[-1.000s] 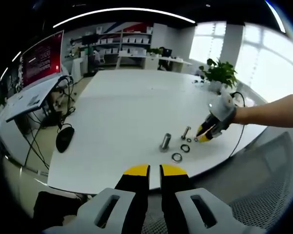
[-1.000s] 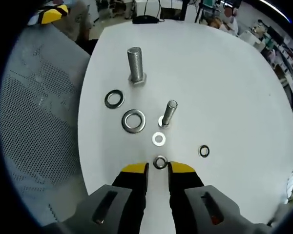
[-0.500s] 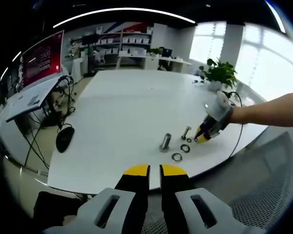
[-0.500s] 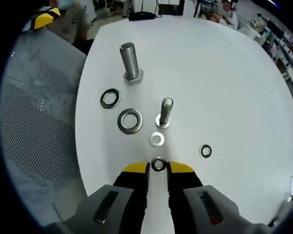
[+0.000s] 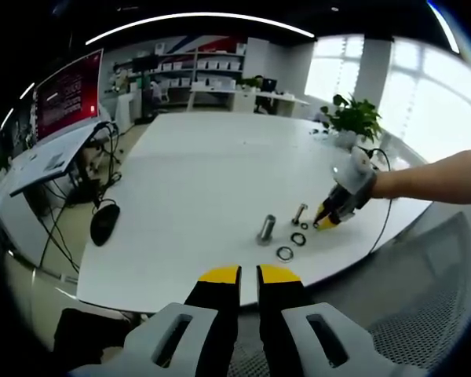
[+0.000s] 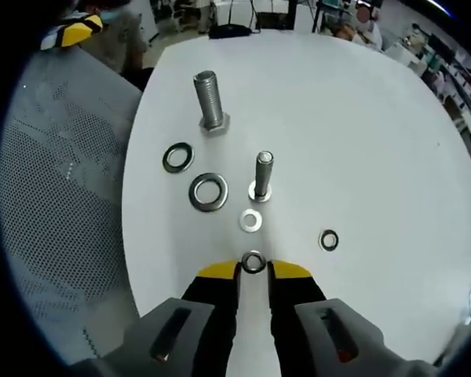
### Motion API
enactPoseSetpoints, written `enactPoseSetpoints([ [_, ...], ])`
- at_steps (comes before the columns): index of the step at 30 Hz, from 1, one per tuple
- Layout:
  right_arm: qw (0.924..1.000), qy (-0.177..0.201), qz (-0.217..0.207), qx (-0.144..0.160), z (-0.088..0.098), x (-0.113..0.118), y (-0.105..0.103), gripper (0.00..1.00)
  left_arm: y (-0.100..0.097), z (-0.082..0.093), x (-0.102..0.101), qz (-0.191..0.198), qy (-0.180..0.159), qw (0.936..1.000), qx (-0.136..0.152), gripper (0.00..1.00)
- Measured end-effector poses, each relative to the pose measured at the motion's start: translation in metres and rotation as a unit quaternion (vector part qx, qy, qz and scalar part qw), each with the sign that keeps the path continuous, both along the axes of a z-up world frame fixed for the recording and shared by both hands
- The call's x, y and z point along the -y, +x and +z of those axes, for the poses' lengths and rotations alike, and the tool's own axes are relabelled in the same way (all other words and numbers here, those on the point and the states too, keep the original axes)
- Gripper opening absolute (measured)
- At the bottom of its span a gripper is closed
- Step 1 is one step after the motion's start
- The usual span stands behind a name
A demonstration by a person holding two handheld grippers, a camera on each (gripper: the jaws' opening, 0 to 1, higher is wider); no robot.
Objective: Place the washer onto the threaded stud by aligning its center hole with the stud, sliding it down to the base, and recovering from edge contact or off-axis alignment until the washer reaches the visible bottom stop.
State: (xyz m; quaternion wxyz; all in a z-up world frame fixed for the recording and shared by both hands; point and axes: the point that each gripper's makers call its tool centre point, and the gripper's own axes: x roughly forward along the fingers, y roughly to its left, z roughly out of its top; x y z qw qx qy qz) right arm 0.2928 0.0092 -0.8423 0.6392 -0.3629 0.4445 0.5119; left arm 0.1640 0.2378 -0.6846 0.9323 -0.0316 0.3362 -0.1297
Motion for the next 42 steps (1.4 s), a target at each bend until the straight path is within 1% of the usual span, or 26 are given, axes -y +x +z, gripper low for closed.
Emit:
enactPoseSetpoints([
  [5,1.0000,-0.001,-0.001,0.000,0.000,0.000,0.000,0.16,0.000,0.000,0.000,0.001,0.000,1.0000,0.001,0.05],
  [11,0.9998,-0.013,0.012,0.008,0.000,-0.002,-0.001,0.14,0.000,0.000,0.000,0.000,0.000,1.0000,0.001,0.05],
  [12,0.9998,-0.013,0.012,0.009,0.001,-0.002,-0.001,0.08,0.000,0.000,0.000,0.000,-0.001,1.0000,0.001,0.05],
  [13,0.9993,-0.025,0.024,0.012,0.001,0.002,0.000,0.02,0.000,0.000,0.000,0.000,-0.001,1.0000,0.002,0.05],
  [14,0.9995,-0.025,0.007,0.017,0.000,0.003,0.001,0.02,0.000,0.000,0.000,0.000,-0.001,1.0000,0.002,0.05],
  [15,0.9996,-0.020,0.015,0.015,-0.001,0.001,0.001,0.02,0.000,0.000,0.000,0.000,-0.001,1.0000,0.002,0.05],
  [19,0.9998,-0.017,0.003,0.006,0.001,-0.001,0.001,0.04,0.000,0.001,0.000,0.001,-0.001,1.0000,0.003,0.05],
  [21,1.0000,-0.004,-0.006,0.005,0.003,-0.006,0.004,0.10,0.000,0.001,0.000,0.001,-0.001,1.0000,0.003,0.05],
  [22,0.9997,0.009,-0.021,-0.004,0.005,-0.011,0.003,0.15,0.000,0.001,0.000,0.001,-0.001,1.0000,0.002,0.05],
  [23,0.9995,0.016,-0.025,-0.012,0.007,-0.014,0.002,0.17,0.000,0.001,0.000,0.001,-0.001,1.0000,0.003,0.05],
  [24,0.9994,0.018,-0.026,-0.012,0.008,-0.016,0.003,0.17,0.000,0.001,0.000,0.001,-0.001,1.0000,0.003,0.05],
  [27,0.9999,0.010,-0.011,-0.005,0.006,-0.018,0.004,0.17,0.000,0.000,0.000,0.001,-0.001,1.0000,0.002,0.05],
  [30,0.9999,0.003,-0.002,-0.010,0.002,-0.019,0.001,0.17,0.000,0.000,-0.001,0.002,0.000,1.0000,0.001,0.05],
  [33,0.9999,-0.007,0.007,-0.008,-0.001,-0.019,0.000,0.17,-0.001,0.000,-0.001,0.002,0.000,1.0000,0.000,0.05],
  [36,0.9999,-0.008,0.007,-0.005,0.000,-0.020,0.000,0.17,-0.001,-0.001,-0.001,0.002,0.001,1.0000,-0.001,0.05],
  [37,0.9999,-0.011,0.010,0.002,0.000,-0.019,0.001,0.15,-0.001,-0.001,-0.001,0.002,0.001,1.0000,-0.002,0.05],
  [39,0.9995,-0.014,0.026,0.007,0.000,-0.019,0.000,0.15,-0.001,-0.001,-0.001,0.002,0.001,1.0000,-0.002,0.05],
  [42,0.9995,-0.016,0.025,0.007,0.000,-0.019,0.000,0.15,-0.001,-0.001,-0.001,0.001,0.001,1.0000,-0.003,0.05],
])
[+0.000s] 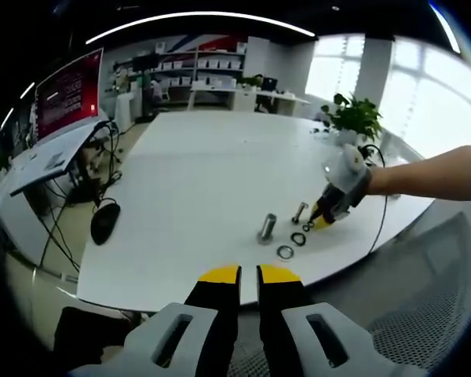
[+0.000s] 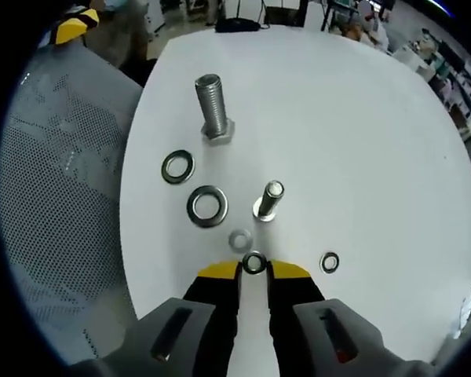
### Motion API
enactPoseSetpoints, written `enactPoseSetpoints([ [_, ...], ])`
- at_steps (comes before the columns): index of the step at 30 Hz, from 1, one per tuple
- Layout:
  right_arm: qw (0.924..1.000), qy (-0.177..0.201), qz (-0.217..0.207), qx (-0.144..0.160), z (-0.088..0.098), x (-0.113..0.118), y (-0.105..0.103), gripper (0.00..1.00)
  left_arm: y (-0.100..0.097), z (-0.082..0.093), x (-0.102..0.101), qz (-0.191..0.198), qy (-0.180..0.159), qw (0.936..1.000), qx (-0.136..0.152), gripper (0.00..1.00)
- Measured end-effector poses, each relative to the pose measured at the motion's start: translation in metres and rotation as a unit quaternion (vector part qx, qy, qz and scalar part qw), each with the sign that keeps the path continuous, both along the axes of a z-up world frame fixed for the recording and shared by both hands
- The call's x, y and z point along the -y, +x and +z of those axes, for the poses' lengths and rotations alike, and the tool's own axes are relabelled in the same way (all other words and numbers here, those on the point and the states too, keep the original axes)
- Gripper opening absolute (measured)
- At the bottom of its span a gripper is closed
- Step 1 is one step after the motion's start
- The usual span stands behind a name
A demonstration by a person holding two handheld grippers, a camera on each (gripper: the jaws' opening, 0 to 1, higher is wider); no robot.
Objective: Place the washer onto the threaded stud by aligning its center hole with the stud, sliding it down to the base, and recovering from edge contact or off-axis alignment until the washer reaches the visible bottom stop.
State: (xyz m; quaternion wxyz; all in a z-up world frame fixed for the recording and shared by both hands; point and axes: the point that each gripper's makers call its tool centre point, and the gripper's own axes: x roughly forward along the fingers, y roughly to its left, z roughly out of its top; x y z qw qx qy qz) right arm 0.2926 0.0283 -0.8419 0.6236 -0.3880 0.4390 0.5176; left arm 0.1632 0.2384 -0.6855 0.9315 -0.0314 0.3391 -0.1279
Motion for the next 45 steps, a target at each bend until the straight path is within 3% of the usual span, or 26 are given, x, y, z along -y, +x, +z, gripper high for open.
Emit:
enactPoseSetpoints([
  [20,0.9987,0.044,-0.009,0.023,0.039,-0.007,0.006,0.14,0.001,0.000,0.000,0.000,0.000,1.0000,0.000,0.05],
  [34,0.9968,0.070,-0.001,0.040,0.072,-0.025,0.013,0.14,0.001,0.001,0.000,0.000,-0.001,1.0000,0.003,0.05],
  [45,0.9973,0.059,0.014,0.040,0.069,-0.037,0.015,0.14,0.001,0.001,0.000,0.000,-0.001,1.0000,0.004,0.05],
])
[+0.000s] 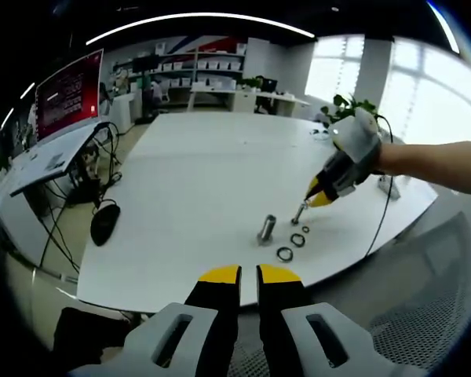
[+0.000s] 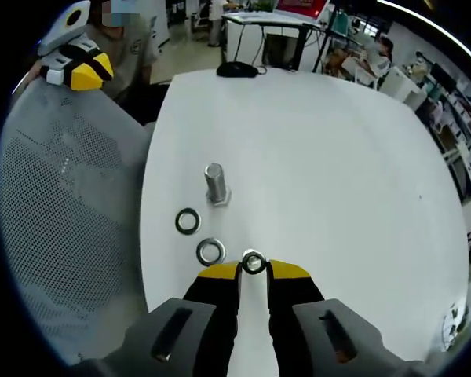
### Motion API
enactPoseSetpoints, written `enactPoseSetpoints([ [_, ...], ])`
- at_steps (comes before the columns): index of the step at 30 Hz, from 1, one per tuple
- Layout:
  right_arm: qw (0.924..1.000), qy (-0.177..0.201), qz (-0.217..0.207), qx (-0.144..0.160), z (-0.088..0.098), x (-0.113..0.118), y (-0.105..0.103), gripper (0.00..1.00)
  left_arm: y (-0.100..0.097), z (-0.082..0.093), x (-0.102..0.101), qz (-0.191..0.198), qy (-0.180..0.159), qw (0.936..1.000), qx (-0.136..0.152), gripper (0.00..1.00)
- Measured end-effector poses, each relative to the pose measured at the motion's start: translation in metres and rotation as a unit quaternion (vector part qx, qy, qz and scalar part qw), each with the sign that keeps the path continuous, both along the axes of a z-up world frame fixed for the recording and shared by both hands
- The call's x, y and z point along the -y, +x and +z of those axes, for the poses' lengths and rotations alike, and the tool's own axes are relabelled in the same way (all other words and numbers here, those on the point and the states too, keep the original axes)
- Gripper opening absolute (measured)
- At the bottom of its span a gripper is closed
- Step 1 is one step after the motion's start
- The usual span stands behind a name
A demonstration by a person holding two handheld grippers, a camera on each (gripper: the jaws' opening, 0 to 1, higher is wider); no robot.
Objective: Place the washer onto the threaded stud by aligning its center hole with the stud, sliding it down to the base, and recovering from edge contact or off-axis alignment until the washer reaches the visible bottom stop.
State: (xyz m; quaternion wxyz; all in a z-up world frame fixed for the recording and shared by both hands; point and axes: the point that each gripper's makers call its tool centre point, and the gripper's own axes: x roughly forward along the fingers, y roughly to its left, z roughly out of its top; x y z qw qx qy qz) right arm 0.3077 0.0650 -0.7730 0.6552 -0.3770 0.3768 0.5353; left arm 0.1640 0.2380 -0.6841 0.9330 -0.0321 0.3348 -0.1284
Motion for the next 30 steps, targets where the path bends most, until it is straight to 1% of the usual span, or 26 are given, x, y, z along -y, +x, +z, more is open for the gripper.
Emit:
enactPoseSetpoints([
  [7,0.9999,-0.006,-0.006,-0.009,-0.005,-0.002,0.003,0.14,0.000,0.000,0.000,0.000,-0.001,1.0000,0.001,0.05],
  [15,0.9998,-0.015,0.000,-0.014,-0.011,-0.004,0.002,0.14,0.000,0.000,0.000,-0.002,-0.001,1.0000,0.001,0.05],
  [30,0.9988,-0.043,0.003,-0.024,-0.038,-0.004,0.001,0.14,-0.001,-0.001,0.001,-0.005,0.000,1.0000,-0.005,0.05],
])
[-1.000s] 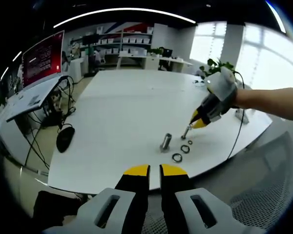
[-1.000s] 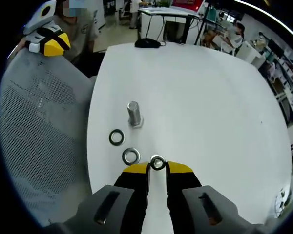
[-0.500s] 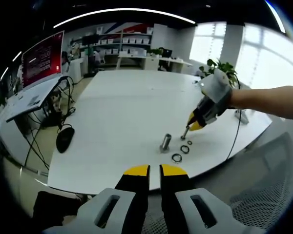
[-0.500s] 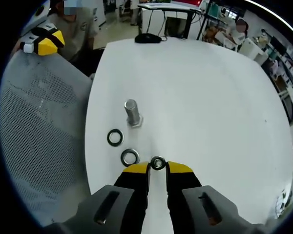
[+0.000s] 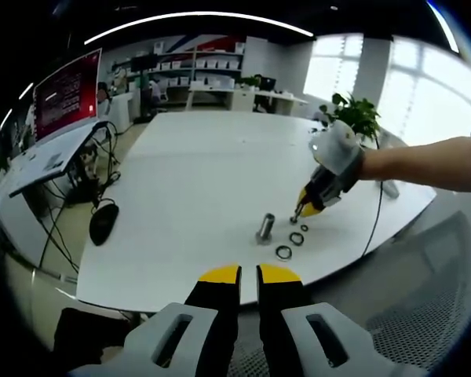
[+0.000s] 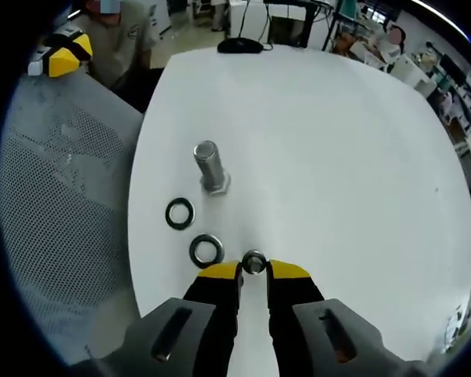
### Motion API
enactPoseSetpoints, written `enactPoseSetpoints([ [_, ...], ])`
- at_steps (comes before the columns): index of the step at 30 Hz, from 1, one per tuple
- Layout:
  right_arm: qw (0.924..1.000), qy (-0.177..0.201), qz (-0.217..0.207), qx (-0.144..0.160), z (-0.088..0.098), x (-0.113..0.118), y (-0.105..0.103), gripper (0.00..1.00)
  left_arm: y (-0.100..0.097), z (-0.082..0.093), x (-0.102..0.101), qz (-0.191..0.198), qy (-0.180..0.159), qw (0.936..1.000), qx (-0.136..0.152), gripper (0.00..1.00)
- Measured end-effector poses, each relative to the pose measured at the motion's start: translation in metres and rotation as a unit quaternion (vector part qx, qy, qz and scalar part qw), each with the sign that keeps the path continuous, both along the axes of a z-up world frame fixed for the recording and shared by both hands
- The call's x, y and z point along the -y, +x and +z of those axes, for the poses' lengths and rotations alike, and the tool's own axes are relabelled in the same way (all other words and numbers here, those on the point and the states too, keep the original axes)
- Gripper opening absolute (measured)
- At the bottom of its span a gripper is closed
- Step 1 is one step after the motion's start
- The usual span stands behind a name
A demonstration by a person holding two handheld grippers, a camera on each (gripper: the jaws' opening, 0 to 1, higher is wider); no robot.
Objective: Place the washer onto the threaded stud by aligning its center hole with the stud, sliding it down to the base, and recovering from edge contact or off-axis alignment until the washer reaches the visible bottom stop.
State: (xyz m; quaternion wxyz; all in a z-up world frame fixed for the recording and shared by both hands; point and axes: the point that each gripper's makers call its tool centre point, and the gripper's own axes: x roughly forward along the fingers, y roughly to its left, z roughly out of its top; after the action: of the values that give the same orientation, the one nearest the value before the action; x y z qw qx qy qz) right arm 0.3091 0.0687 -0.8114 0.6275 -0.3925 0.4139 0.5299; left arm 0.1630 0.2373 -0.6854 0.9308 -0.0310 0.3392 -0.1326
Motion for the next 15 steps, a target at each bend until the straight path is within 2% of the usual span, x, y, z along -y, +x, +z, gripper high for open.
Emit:
enactPoseSetpoints([
  [15,0.9998,-0.016,-0.001,-0.012,-0.018,0.002,-0.002,0.14,0.000,0.000,-0.001,0.003,0.000,1.0000,-0.001,0.05],
])
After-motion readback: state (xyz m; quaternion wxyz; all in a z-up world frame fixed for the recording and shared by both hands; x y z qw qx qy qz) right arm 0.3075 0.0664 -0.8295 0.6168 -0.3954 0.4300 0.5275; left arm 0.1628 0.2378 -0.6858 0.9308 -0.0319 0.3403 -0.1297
